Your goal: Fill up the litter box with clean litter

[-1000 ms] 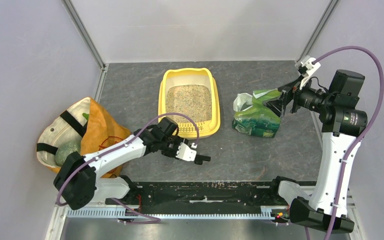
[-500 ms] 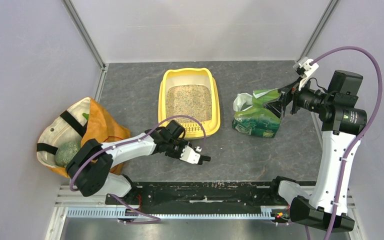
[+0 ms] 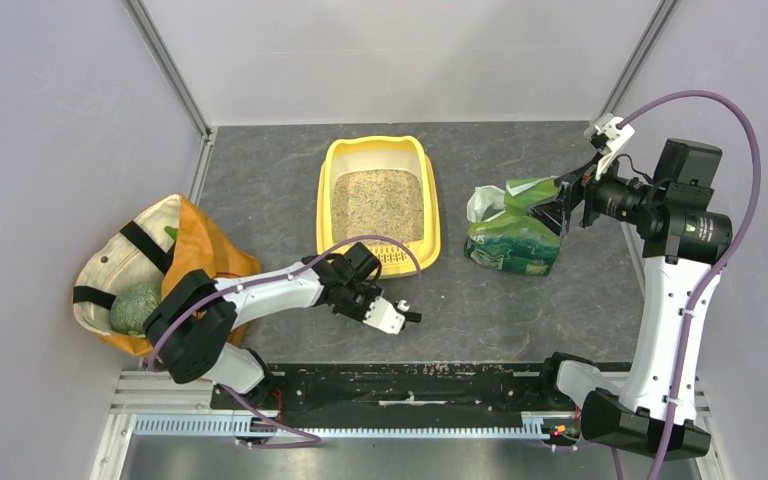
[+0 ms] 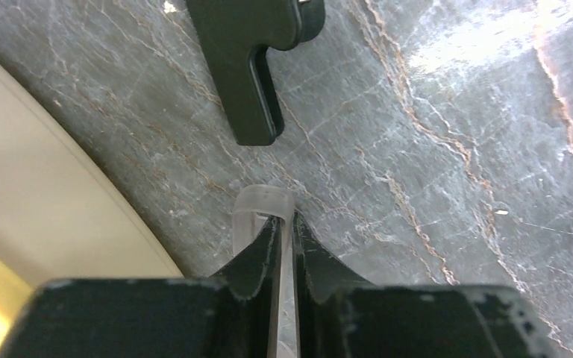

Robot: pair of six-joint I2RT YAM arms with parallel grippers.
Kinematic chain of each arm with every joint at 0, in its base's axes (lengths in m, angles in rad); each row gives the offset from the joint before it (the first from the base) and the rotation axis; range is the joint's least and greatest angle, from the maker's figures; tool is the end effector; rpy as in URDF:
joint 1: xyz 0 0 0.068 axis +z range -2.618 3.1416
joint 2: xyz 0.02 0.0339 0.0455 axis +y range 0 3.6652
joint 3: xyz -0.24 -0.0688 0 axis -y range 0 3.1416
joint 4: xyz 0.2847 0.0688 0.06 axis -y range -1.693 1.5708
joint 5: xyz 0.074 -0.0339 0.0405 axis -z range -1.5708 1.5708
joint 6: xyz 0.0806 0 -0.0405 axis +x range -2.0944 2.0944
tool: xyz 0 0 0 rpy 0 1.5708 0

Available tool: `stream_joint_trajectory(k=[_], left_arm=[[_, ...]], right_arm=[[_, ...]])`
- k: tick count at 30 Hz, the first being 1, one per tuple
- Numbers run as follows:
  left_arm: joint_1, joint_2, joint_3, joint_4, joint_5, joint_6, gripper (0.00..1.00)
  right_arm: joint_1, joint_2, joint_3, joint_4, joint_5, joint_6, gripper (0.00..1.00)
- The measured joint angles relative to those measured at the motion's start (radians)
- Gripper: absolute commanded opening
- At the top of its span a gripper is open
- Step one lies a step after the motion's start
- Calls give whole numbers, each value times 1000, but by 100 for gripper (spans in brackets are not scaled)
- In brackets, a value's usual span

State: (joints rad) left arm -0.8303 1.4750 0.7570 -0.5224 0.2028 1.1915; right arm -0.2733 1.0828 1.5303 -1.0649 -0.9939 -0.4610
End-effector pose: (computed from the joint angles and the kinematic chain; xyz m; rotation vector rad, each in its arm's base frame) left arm 0.1908 -0.2328 0.0656 2.3760 1.4338 -0.1946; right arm 0.2439 0.0018 0.4345 -0.6951 1.8086 0.5986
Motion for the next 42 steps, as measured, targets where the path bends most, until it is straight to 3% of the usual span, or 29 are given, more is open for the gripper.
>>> stream_joint_trajectory(k=[3,8,13,19,24,28,33,38,42], left_arm=[[-3,-2,16,-41,11,-9,2],[-23,-80,107,-224,85,-121,2],[-26,-228,323,-373,213,-306,2],[-21,-331,591,-348,358,-561,2],[59,-358,652,-116,575,-844,2],[127,-354,612,285,726,-1205,2],[135,-311,608,701,806,-1568,2],[135,-296,618,877,821,-1725,2],[135,-284,637,934,821,-1767,2]], right_arm=[[2,0,4,-5,0,0,95],[8,0,17,-7,-12,8,94],[23,7,16,-2,-30,46,93],[64,10,-10,95,-59,195,91],[135,-11,-90,187,-78,252,90],[177,-81,-210,315,-114,309,85],[273,-202,-420,651,-122,543,82],[437,-200,-444,808,-67,647,82],[576,-179,-444,858,-18,676,81]])
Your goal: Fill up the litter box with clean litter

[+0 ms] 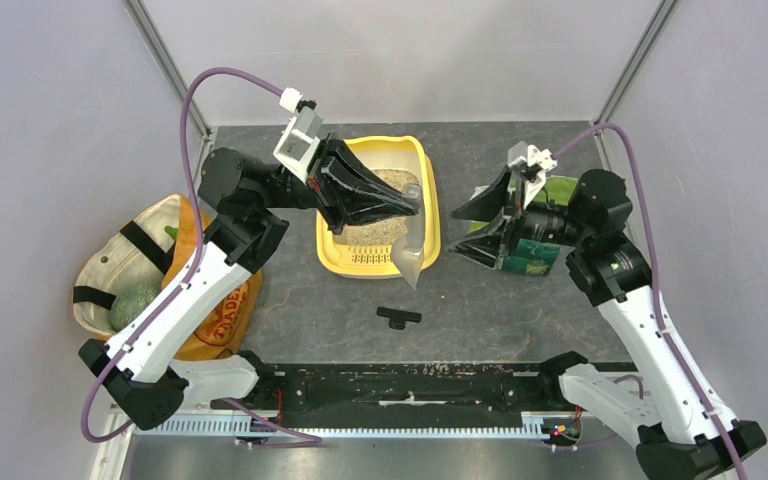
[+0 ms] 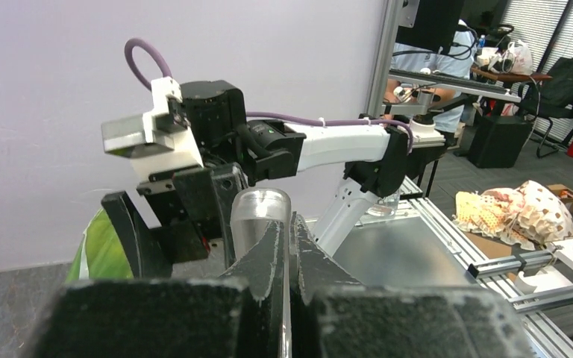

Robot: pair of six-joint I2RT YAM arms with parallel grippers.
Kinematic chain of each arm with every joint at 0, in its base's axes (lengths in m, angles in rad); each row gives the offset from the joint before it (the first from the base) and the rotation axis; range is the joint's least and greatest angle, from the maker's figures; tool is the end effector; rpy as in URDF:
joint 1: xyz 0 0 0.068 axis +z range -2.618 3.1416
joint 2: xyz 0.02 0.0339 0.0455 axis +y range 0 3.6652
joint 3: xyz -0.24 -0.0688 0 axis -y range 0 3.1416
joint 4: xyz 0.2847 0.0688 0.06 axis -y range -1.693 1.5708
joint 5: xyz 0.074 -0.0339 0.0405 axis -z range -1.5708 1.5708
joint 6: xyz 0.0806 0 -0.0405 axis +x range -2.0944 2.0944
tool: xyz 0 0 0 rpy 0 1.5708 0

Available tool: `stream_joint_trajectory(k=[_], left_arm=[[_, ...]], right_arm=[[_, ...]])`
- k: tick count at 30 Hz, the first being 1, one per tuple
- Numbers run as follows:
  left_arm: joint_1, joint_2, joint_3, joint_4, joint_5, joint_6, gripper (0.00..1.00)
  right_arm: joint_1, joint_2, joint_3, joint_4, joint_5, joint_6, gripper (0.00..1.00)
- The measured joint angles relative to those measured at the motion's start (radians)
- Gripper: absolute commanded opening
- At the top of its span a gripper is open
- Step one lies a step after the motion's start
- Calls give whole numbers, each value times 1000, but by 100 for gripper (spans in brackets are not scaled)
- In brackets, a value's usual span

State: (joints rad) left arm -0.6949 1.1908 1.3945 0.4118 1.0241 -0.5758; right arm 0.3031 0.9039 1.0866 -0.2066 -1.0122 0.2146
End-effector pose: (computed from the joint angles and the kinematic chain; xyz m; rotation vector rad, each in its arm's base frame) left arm 0.1804 -0.2400 0.5197 1.1133 0.9090 -1.5567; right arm 0.2252 0.1420 0.4100 -0.8844 1.4745 1.1882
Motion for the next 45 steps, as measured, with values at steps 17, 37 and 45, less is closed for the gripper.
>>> stream_joint_trajectory(k=[17,37,45], left_arm=[[15,2,2,18,-33,-12,2],[236,-171,-83,-461,-251,83,85],[290,-84,40,-935,-285,230,88]], right_arm=[[298,103,0,31,198,-39,19],[314,100,219,-457,481,-297,0],[311,136,258,-696,646,-434,0]])
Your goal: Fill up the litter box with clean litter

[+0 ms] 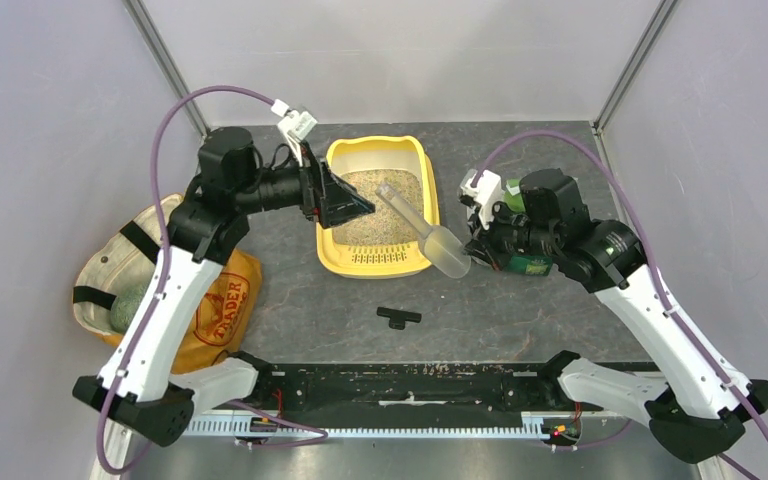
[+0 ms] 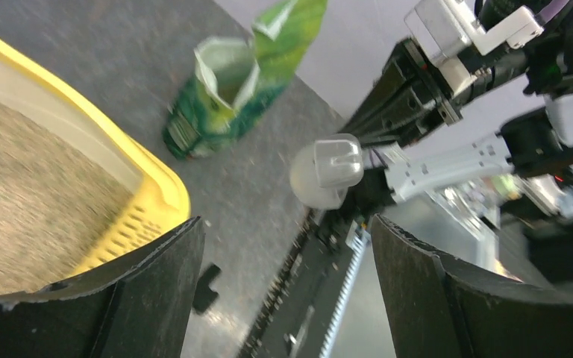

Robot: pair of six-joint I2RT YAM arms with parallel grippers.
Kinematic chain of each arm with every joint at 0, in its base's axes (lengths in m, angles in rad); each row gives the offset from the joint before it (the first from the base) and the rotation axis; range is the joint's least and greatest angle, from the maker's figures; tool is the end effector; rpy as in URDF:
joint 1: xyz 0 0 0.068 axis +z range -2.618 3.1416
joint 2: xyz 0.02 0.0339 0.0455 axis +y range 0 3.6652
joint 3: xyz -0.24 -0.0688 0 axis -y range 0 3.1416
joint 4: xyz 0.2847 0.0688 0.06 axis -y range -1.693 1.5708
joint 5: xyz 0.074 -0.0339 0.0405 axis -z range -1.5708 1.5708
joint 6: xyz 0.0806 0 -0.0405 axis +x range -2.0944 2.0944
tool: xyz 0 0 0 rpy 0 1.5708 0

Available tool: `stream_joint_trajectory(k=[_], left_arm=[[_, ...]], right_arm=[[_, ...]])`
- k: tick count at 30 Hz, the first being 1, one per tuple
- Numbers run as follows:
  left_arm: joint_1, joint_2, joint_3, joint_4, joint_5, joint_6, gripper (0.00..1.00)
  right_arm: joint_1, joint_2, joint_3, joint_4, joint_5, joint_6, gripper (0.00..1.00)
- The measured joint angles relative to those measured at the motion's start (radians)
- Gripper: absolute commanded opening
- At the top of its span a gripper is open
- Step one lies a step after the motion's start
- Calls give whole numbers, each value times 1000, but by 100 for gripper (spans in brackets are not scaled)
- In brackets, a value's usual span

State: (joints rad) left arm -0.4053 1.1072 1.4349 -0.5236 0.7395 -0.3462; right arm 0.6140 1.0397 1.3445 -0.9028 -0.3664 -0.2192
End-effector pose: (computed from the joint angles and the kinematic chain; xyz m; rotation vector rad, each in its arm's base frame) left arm 0.2487 -0.1658 0.4506 0.6200 1.7659 -1.1804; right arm 0.2084 0.1823 0.3791 -1.0773 1.9068 0.6220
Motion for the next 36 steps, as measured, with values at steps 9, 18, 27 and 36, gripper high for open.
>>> stream_joint_trajectory(k=[9,18,27,36], left_arm=[[6,120,2,-215,166,-5,90],[-49,137,-27,-182,187,-84,91],[-146,151,-148,-95,186,-162,78],[-153,171,-172,-15,189,-215,69]], right_arm=[[-1,45,43,-180,60,-142,0],[-1,95,87,-258,56,-227,0],[-1,129,113,-309,48,-275,0],[6,148,139,-339,30,-314,0]])
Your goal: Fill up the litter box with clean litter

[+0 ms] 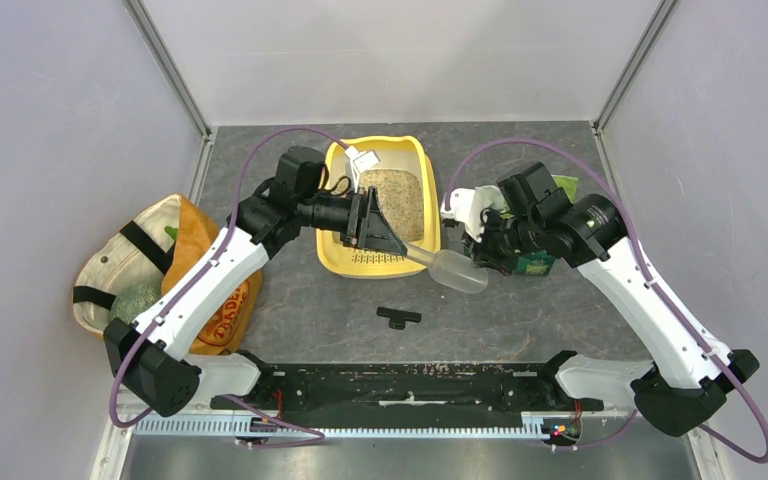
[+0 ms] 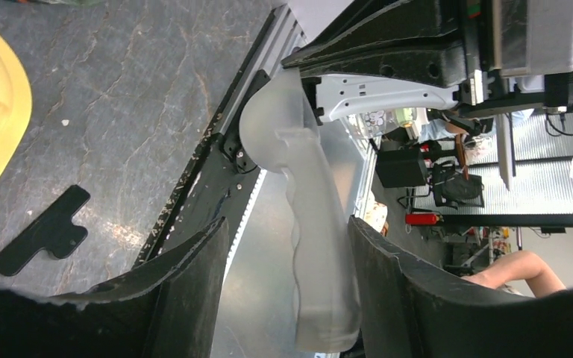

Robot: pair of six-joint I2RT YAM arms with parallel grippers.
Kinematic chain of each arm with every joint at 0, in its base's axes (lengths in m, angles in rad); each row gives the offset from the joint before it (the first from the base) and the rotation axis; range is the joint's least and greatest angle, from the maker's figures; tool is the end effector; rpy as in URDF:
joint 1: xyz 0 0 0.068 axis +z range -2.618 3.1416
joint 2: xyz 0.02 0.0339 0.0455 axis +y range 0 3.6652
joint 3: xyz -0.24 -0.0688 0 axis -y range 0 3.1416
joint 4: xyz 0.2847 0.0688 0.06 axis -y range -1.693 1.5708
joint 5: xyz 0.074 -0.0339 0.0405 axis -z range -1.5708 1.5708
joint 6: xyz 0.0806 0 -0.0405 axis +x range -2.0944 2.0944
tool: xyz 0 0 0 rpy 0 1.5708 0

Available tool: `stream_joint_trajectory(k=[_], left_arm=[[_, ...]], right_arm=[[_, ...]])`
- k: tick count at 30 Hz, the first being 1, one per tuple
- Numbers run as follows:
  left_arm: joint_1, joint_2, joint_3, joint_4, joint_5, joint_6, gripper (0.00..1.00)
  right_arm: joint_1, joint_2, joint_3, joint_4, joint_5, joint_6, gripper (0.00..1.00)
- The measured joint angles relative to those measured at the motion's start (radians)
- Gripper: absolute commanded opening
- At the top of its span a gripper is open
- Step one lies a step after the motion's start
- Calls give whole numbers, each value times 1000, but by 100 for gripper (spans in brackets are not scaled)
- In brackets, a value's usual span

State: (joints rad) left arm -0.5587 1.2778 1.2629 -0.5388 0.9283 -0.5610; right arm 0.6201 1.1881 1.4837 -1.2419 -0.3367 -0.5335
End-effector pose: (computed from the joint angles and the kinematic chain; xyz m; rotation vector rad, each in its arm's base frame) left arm 0.2543 -0.2351 0.3347 0.6197 2.2306 -1.6060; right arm 0.2067 0.1803 0.3547 -1.4758 2.0173 0.4587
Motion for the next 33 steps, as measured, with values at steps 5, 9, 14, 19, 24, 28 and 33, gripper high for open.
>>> stream_joint_trajectory(k=[5,9,14,19,24,28,33], left_arm=[[0,-2,-8,55,39,-26,70],[0,-2,-38,93,51,-57,62],[-13,-1,-66,117,50,-94,57],[-19,-1,-75,158,50,-128,48],[-23,-2,-110,198,49,-160,46],[-26,-2,-126,204,48,-173,41],[-26,-2,-126,214,47,-182,21]], right_arm=[[5,5,0,-5,-3,-10,0],[9,6,0,-4,-4,-10,0],[21,21,0,-2,-4,-9,0],[32,31,0,-1,-2,-6,0],[35,32,0,5,2,6,0],[35,33,0,7,3,10,0],[35,34,0,7,4,14,0]])
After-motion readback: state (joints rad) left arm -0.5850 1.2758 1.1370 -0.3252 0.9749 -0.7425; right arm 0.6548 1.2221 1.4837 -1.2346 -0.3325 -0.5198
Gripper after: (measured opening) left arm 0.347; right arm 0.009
